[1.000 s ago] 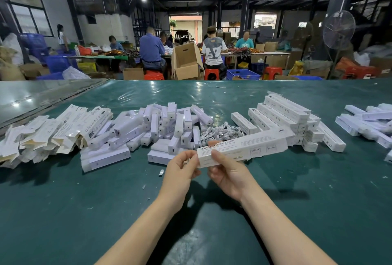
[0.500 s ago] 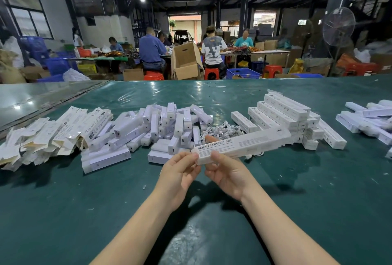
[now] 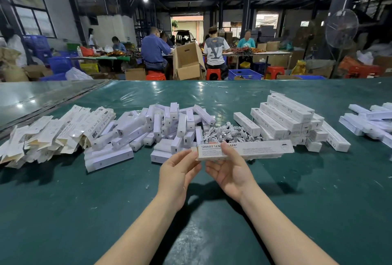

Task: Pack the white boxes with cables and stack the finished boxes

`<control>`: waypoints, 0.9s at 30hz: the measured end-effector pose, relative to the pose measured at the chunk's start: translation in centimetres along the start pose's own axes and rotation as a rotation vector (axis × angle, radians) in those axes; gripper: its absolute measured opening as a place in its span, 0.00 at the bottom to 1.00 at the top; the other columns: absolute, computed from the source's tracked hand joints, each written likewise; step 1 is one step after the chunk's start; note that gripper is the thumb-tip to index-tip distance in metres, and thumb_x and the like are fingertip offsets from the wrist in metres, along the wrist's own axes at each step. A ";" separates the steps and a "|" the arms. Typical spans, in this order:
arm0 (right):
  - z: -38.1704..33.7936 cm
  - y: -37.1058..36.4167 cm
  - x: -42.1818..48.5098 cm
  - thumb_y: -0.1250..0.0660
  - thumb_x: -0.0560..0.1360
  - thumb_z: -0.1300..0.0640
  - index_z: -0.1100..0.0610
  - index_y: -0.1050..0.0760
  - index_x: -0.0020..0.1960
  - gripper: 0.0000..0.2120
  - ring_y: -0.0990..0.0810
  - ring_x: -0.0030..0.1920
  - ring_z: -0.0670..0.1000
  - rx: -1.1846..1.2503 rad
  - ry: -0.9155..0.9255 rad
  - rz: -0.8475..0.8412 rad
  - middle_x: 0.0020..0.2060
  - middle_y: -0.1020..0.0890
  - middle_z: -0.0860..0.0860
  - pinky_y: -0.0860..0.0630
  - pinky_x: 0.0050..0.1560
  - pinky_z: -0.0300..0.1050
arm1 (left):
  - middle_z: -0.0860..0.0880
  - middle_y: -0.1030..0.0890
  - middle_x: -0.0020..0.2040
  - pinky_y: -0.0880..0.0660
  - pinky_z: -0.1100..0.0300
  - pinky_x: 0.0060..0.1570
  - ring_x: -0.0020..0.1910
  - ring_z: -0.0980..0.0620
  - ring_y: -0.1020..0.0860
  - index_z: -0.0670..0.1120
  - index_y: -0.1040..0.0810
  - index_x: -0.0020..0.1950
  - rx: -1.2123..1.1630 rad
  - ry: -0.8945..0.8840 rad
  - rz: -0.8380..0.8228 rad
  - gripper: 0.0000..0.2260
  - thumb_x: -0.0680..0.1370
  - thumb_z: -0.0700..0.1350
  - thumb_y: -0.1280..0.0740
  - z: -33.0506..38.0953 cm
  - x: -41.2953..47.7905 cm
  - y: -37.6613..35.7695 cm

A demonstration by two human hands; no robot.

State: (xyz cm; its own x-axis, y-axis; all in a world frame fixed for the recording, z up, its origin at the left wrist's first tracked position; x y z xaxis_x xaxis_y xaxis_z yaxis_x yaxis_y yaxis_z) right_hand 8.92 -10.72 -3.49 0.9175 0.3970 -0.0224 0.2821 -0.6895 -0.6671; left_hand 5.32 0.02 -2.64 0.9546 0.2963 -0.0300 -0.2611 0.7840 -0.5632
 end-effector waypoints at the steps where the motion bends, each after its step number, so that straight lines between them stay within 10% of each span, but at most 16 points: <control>1: 0.0 -0.1 0.1 0.36 0.65 0.53 0.60 0.23 0.46 0.14 0.20 0.30 0.49 -0.015 0.006 -0.013 0.33 0.17 0.54 0.22 0.33 0.39 | 0.48 0.17 0.33 0.22 0.67 0.33 0.32 0.57 0.19 0.40 0.22 0.43 -0.015 -0.001 0.031 0.03 0.75 0.34 0.35 -0.1 -0.2 0.2; 7: 0.0 -0.4 0.2 0.35 0.65 0.58 0.58 0.24 0.49 0.13 0.18 0.35 0.51 -0.043 0.055 -0.030 0.37 0.16 0.55 0.20 0.38 0.41 | 0.46 0.18 0.45 0.21 0.66 0.42 0.42 0.55 0.21 0.42 0.20 0.48 0.142 -0.112 0.136 0.07 0.78 0.37 0.38 0.4 -1.4 0.0; 13: -1.2 0.5 0.1 0.36 0.66 0.58 0.58 0.24 0.47 0.11 0.18 0.34 0.48 0.135 0.114 0.007 0.35 0.16 0.54 0.20 0.37 0.38 | 0.60 0.20 0.56 0.30 0.67 0.56 0.56 0.64 0.24 0.52 0.31 0.66 0.134 -0.058 -0.376 0.21 0.75 0.37 0.40 -1.3 -4.3 -6.0; 17: -1.5 1.4 0.2 0.36 0.66 0.56 0.57 0.23 0.47 0.11 0.20 0.35 0.49 0.112 0.130 0.071 0.36 0.17 0.53 0.23 0.39 0.40 | 0.54 0.22 0.60 0.35 0.57 0.62 0.61 0.56 0.27 0.51 0.26 0.63 0.088 0.037 -0.343 0.19 0.71 0.45 0.37 -1.2 -3.5 -5.5; 20: -2.7 2.9 -0.3 0.29 0.62 0.61 0.62 0.24 0.40 0.08 0.24 0.32 0.50 -0.252 0.264 0.286 0.28 0.20 0.50 0.26 0.32 0.39 | 0.51 0.22 0.57 0.31 0.65 0.58 0.56 0.54 0.25 0.50 0.19 0.46 0.776 -0.344 -0.020 0.07 0.75 0.39 0.34 2.2 -1.4 -1.5; 22: -4.5 3.3 -1.2 0.34 0.60 0.61 0.68 0.27 0.38 0.11 0.31 0.30 0.51 -0.663 0.411 0.419 0.27 0.26 0.53 0.32 0.28 0.39 | 0.47 0.32 0.69 0.39 0.59 0.66 0.67 0.48 0.35 0.48 0.20 0.54 1.265 -0.539 0.048 0.10 0.73 0.42 0.31 3.3 0.1 0.3; 27: -6.4 1.4 -2.6 0.35 0.72 0.57 0.54 0.37 0.40 0.10 0.28 0.36 0.62 -1.591 0.652 0.539 0.31 0.27 0.52 0.41 0.32 0.47 | 0.53 0.56 0.77 0.52 0.45 0.71 0.75 0.48 0.58 0.59 0.40 0.72 1.719 -0.283 -0.050 0.26 0.76 0.56 0.37 1.0 4.0 3.6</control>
State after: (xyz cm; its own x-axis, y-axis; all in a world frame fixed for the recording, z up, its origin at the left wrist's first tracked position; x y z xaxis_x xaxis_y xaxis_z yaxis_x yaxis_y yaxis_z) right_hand 8.75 -16.58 0.41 0.8299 -0.0503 0.5557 -0.4430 -0.6648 0.6015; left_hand 8.09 4.58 -4.00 0.9623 0.1872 0.1975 -0.2559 0.3755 0.8908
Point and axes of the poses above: each hand's wrist, its own x-axis towards the middle knuckle, its own y-axis out of the back of the hand, z = x × y, the point moved 8 cm from there along x, towards the middle knuckle
